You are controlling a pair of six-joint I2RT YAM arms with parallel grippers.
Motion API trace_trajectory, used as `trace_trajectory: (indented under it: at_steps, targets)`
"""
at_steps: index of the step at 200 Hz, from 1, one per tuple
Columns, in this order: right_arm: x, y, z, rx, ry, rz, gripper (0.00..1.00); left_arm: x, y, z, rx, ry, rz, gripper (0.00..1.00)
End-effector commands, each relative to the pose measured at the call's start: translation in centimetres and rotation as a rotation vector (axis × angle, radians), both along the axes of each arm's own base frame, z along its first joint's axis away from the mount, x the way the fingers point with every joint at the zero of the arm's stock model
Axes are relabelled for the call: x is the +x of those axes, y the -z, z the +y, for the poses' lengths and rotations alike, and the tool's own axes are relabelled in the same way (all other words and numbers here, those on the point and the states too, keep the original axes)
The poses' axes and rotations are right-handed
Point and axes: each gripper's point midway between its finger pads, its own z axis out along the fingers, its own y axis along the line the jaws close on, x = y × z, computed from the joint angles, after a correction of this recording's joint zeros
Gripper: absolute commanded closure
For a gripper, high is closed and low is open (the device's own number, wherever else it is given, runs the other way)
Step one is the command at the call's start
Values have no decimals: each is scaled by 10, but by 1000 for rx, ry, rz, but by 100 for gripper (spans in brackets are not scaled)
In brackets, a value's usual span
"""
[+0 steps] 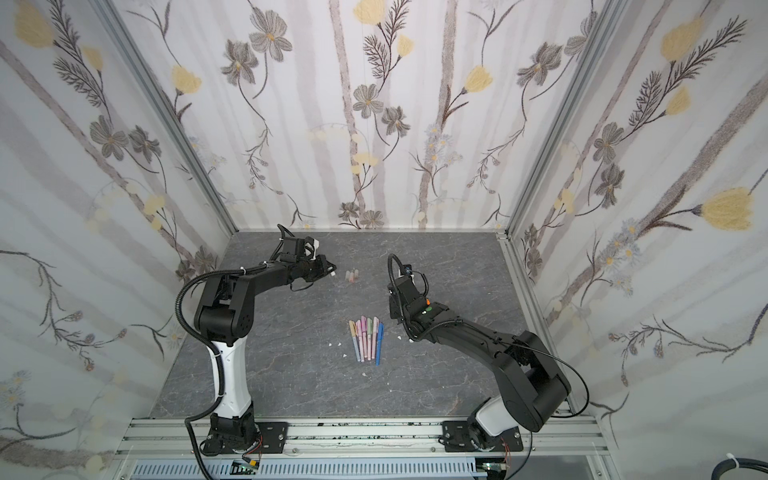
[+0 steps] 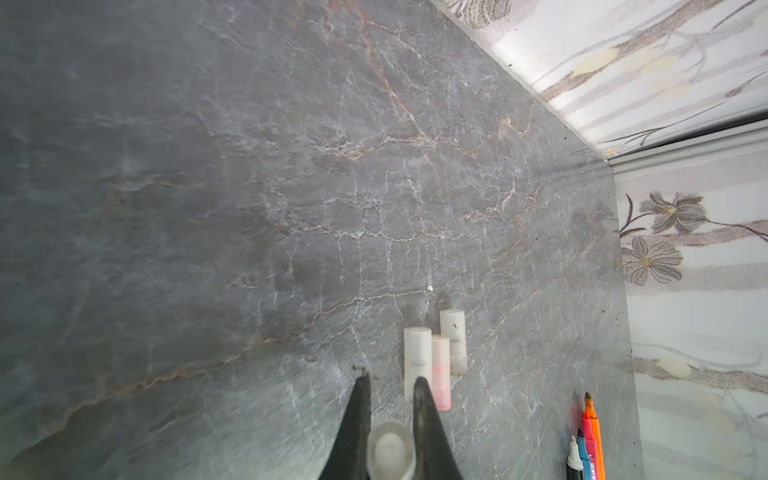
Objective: Open the pen caps
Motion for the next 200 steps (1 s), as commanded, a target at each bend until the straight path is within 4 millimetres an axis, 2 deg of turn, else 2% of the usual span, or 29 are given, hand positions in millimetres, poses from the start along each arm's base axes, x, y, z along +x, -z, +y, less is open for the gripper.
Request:
trace_trajectory:
  at_steps: [1,43,95,157,200]
  targets:
    - [-2,-3,1,15,-12,-10,62,4,5,-7,7,21,4,100]
    - [-6,1,1,25,-17,-2,63,0,20,-13,10,40,28,100]
    - [-6,3,0,25,-15,-3,63,-4,32,-20,23,56,46,85]
    - [-9,7,2,26,-22,7,64,-5,31,-26,21,65,44,72]
    - [-11,10,3,22,-25,11,64,-6,29,-24,22,58,40,71]
